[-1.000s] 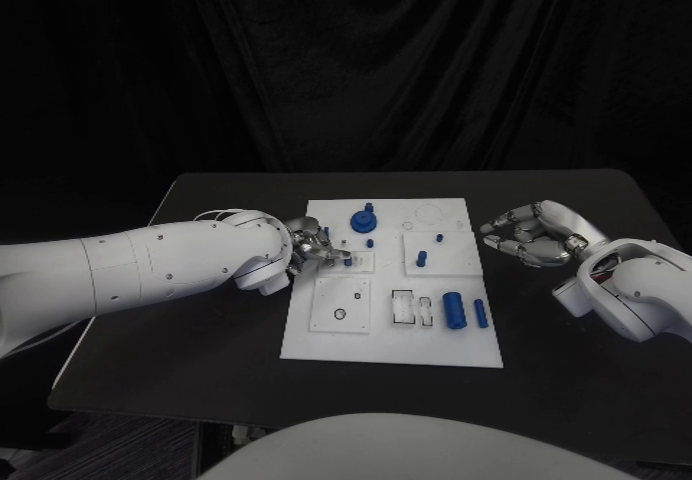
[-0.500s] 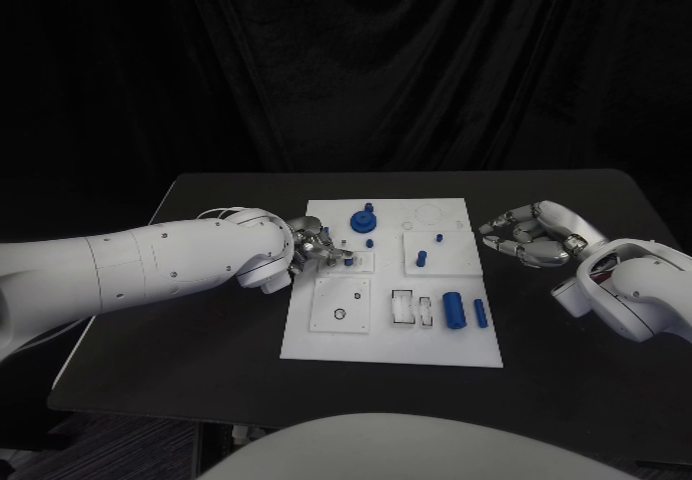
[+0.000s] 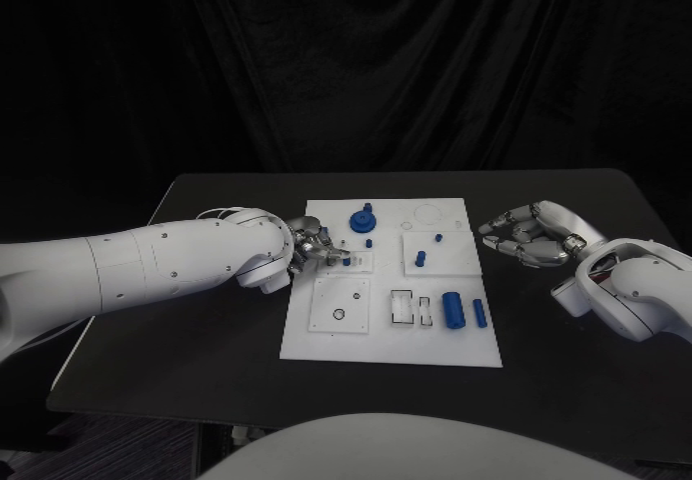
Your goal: Assemble the parts on the task board
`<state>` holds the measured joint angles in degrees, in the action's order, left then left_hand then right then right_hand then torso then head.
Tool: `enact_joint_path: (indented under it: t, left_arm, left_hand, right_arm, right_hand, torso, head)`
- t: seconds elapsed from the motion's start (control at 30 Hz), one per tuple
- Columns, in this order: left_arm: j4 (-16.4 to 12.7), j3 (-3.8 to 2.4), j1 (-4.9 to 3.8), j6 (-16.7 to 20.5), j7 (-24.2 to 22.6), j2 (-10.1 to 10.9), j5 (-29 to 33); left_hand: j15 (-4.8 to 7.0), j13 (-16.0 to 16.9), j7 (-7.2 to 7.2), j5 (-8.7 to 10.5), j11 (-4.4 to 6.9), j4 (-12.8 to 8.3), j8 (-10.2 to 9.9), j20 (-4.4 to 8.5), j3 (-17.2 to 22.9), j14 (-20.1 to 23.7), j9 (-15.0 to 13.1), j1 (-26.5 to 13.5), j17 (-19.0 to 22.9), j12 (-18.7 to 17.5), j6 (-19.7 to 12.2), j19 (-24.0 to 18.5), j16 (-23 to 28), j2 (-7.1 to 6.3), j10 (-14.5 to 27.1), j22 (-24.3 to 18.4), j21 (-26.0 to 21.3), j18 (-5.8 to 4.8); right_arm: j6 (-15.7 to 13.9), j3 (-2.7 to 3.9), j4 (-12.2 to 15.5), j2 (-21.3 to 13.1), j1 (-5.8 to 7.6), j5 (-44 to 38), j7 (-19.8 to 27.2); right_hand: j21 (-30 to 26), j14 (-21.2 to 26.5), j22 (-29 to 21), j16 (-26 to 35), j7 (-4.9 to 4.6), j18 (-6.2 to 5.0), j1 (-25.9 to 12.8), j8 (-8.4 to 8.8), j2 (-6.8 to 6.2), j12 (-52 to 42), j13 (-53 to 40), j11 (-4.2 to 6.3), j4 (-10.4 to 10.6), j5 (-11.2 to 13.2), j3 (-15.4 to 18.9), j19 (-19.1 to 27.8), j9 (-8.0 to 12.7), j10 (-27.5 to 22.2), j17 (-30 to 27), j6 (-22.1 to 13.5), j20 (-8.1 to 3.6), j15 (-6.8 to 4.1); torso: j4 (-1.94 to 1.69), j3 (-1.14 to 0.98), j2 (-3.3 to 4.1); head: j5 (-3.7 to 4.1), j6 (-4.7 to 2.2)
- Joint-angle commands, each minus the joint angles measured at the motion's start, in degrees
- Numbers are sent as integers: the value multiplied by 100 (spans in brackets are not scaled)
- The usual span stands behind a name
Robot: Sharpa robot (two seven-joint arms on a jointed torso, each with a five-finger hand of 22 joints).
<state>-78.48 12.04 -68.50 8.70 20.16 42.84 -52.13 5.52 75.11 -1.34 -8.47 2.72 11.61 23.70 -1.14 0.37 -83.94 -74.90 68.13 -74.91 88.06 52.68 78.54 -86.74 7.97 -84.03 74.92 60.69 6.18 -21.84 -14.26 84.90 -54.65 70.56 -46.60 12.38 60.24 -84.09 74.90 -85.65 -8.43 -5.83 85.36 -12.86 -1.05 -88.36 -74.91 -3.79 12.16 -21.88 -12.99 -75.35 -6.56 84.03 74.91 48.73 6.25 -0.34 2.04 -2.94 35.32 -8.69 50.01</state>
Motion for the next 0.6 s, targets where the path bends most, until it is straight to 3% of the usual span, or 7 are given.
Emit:
enact_joint_path:
  t: [0.03, 0.3, 0.6]
  left_arm:
    - [-14, 6, 12, 24, -163, 5, 6]
    - [-66, 6, 13, 44, -240, 25, 6]
    - [-231, 3, 11, 505, -509, 135, 6]
  left_hand:
    - [-14, 1315, -5, -59, -32, -11, -48, 3, 47, -381, 21, 115, -718, -26, -47, -39, 22, 17, -392, 556, -25, -10]
    - [-22, 1296, -17, -102, -42, -38, -106, -4, 73, -372, 57, 160, -694, -50, -76, -53, 33, 8, -370, 552, -64, -4]
    - [-38, 1364, -35, 4, -61, 27, -121, -23, -92, -403, 86, 28, -790, 37, 51, 12, -13, -177, -451, 614, 49, -28]
  right_arm:
    - [39, 3, 3, 1, -17, 4, -72]
    - [46, 3, 3, -3, -22, 4, -73]
    - [45, 3, 15, -28, -25, 4, -68]
  right_hand:
    - [-36, -275, 676, 24, -29, -50, 50, -33, -19, 39, -1061, -26, -4, -14, -17, 44, 7, 134, 698, -16, 0, 44]
    - [-43, -274, 674, 25, -29, -52, 52, -33, -21, 38, -1062, -27, -10, -28, -23, 48, 9, 135, 696, -19, 1, 45]
    - [-43, -274, 674, 25, -29, -52, 52, -33, -21, 38, -1062, -27, -10, -28, -23, 48, 9, 135, 696, -19, 1, 45]
  torso:
    - [-2, -3, -2]
    - [-2, -1, 3]
    - [-8, 1, 8]
  head:
    - [-6, -1]
    - [-19, -1]
    - [-2, -1]
